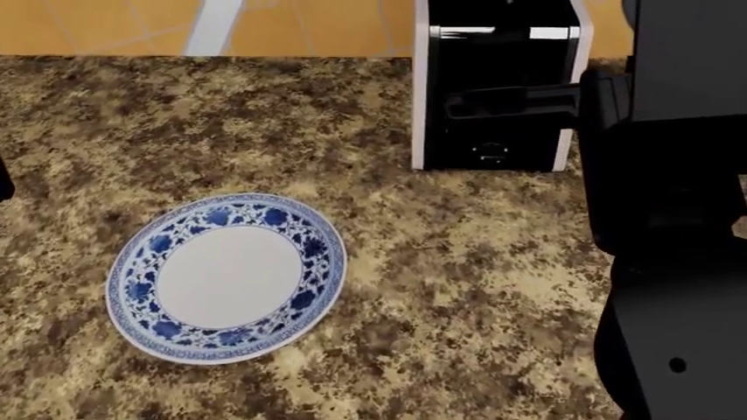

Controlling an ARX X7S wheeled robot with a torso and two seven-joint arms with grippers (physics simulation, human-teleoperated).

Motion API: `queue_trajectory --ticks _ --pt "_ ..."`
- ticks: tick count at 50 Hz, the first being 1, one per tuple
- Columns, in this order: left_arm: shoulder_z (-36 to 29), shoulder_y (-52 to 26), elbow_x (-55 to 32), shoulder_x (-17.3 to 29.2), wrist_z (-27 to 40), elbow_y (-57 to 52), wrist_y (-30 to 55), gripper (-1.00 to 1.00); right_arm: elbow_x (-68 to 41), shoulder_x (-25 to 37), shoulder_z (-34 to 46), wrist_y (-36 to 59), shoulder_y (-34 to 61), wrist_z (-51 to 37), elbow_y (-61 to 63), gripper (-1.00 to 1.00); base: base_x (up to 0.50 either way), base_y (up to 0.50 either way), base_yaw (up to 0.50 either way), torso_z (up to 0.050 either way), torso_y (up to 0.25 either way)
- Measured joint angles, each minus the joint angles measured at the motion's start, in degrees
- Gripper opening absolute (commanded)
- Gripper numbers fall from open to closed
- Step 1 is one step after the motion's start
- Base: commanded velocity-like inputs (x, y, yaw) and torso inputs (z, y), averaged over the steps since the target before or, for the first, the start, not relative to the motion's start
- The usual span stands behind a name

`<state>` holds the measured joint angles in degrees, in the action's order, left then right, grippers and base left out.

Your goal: Place the toasted item on a plate.

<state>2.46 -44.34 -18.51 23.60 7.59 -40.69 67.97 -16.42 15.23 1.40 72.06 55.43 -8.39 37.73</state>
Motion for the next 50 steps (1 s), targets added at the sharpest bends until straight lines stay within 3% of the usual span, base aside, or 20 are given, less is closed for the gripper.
queue_trajectory --ticks 50 --pt "0.4 0.6 -1.0 0.8 0.6 -0.6 0.2 1.0 -1.6 0.3 0.4 -1.0 0.6 -0.3 0.2 1.0 0.19 0.01 0.0 0.0 0.001"
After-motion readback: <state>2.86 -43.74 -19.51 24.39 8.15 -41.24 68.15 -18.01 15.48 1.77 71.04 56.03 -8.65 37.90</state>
